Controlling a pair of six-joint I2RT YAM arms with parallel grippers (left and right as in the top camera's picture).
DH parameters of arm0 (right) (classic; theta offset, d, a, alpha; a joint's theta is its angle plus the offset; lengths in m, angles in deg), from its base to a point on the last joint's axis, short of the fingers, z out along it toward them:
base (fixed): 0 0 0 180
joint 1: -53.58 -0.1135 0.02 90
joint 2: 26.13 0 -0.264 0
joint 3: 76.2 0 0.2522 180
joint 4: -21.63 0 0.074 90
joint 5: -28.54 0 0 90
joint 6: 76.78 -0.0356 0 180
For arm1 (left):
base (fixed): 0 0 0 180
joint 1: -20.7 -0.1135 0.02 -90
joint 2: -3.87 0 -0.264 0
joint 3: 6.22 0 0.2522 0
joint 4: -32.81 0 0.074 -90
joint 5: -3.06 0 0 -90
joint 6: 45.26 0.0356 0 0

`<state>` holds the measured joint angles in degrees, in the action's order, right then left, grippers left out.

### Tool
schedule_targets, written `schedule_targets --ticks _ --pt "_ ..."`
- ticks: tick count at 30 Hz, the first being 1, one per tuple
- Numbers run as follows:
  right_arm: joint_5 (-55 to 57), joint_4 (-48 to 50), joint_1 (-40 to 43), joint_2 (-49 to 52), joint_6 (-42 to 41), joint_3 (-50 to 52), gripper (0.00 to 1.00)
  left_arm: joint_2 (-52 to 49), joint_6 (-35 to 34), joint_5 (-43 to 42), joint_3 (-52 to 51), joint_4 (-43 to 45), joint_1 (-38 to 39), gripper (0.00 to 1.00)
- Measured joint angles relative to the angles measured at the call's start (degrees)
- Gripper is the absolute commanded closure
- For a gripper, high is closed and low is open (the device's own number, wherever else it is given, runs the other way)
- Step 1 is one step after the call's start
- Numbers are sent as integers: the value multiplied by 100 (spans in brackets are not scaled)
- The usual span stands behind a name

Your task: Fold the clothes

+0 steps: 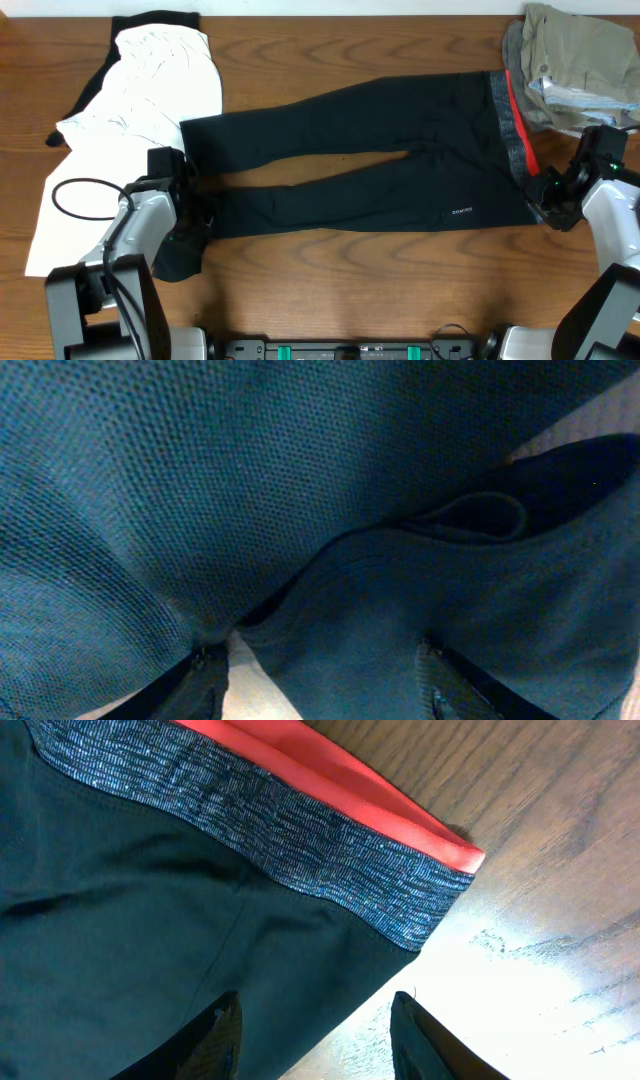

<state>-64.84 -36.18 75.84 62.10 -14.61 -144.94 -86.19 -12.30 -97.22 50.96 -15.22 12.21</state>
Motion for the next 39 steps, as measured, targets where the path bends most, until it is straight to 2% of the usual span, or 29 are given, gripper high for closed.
schedule_targets --ticks 4,6,7,9,11,13,31,39 --pt "0 -2 0 0 0 0 54 -22 -15 0 0 22 0 38" --pt "2 -2 0 0 0 0 54 -44 -20 2 9 61 0 44" --pt "2 -7 0 0 0 0 54 -66 -20 2 26 105 0 57" --pt "2 -22 0 0 0 0 54 -173 -57 2 111 249 0 73" --pt "2 -35 0 0 0 0 54 -306 -28 0 186 356 -2 86" --pt "2 -46 0 0 0 2 54 -420 -39 -4 269 415 0 94" --pt "284 -125 0 0 -28 7 55 -538 17 -61 350 496 -7 94" --pt "494 651 0 0 -66 407 51 -542 33 -76 348 553 -7 94"
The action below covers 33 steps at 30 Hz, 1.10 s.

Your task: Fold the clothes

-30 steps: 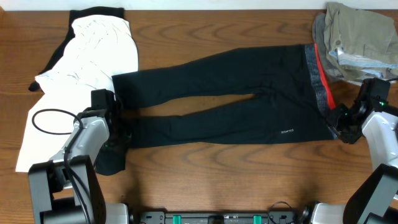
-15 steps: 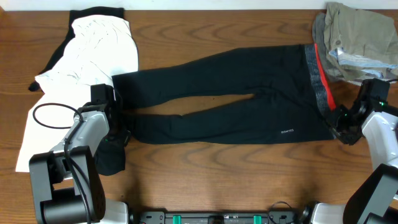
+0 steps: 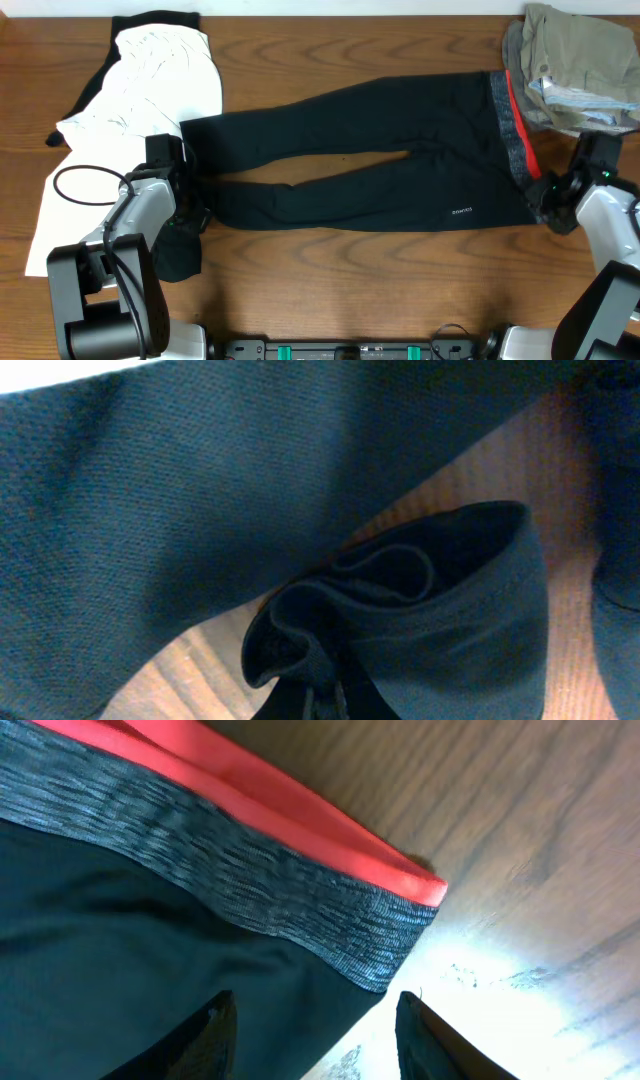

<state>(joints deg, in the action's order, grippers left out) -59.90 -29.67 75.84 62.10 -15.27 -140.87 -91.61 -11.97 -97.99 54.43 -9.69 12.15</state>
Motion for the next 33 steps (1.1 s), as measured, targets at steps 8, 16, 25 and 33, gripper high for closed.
schedule_targets --ticks 8,16,25,33 --pt "-2 361 0 0 -2 365 49 -15 92 -42 2 105 0 94" --pt "-2 1036 0 0 -2 728 46 -15 127 -46 0 116 0 94" --pt "37 1687 0 166 -33 1005 38 -31 127 -66 0 225 2 94" --pt "352 2181 -37 704 -90 743 67 -33 129 -59 0 227 4 94"
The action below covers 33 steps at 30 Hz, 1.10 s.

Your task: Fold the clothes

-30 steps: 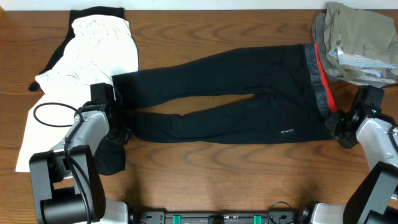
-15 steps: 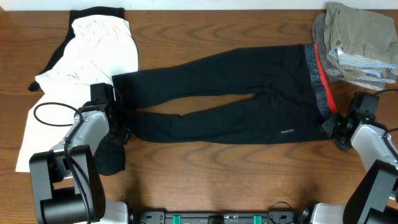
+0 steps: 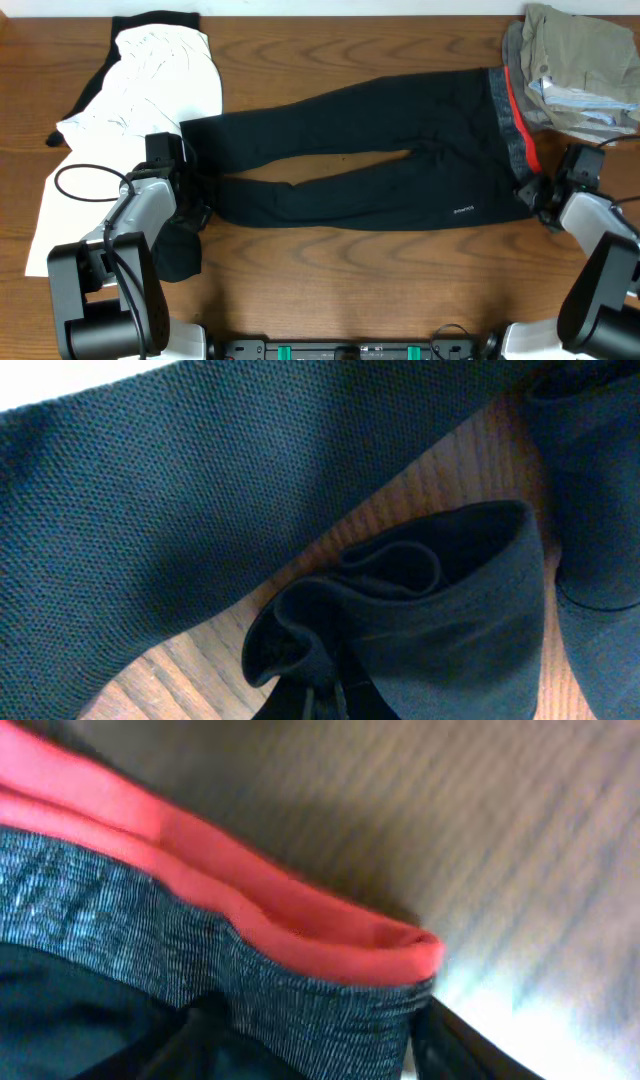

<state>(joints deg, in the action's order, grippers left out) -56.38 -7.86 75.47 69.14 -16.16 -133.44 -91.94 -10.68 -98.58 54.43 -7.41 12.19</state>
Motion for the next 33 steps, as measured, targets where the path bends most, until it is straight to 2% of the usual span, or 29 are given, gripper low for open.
schedule_targets --ticks 4,9,18,26,33 --pt "-212 177 2 111 -85 -68 99 0 -2 0 0 0 0 94" --pt "-417 9 13 122 -162 -157 99 0 122 -7 9 -4 0 94" --pt "-791 -1220 68 -310 -42 -219 98 214 1088 -518 26 -205 -42 94" --pt "-960 -2138 402 -1464 249 -297 99 2129 1869 -553 24 -717 -37 94" --pt "-1043 -2688 525 -2308 407 -391 99 3458 2103 13 22 -1290 -37 94"
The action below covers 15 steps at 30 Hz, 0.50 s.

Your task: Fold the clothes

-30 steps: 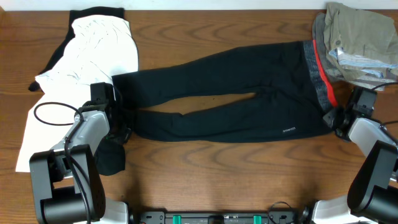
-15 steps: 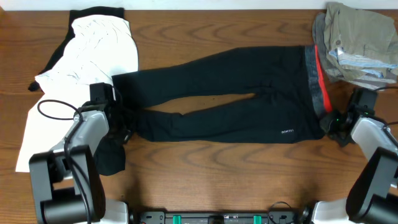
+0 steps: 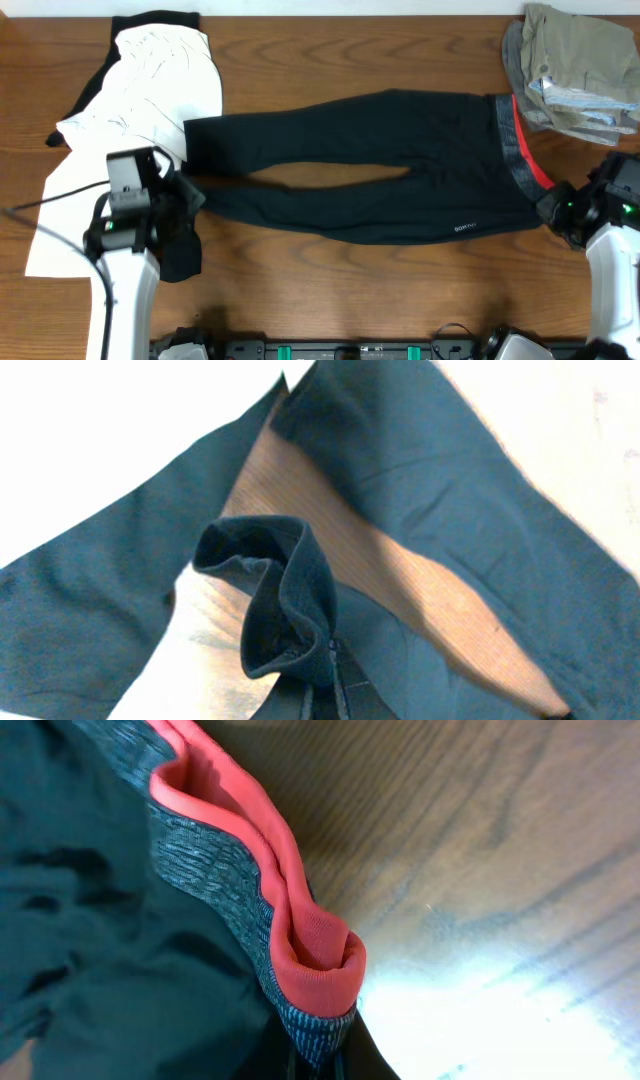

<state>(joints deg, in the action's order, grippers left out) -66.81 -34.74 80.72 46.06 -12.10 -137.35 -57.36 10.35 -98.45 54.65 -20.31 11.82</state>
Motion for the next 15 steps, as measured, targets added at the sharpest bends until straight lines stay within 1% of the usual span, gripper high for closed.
schedule_targets --ticks 6,15 --pt "-22 -568 184 -391 81 -205 99 737 66 297 0 -352 0 94" --pt "-22 -1698 713 -802 190 -649 99 1134 216 463 0 -719 0 94"
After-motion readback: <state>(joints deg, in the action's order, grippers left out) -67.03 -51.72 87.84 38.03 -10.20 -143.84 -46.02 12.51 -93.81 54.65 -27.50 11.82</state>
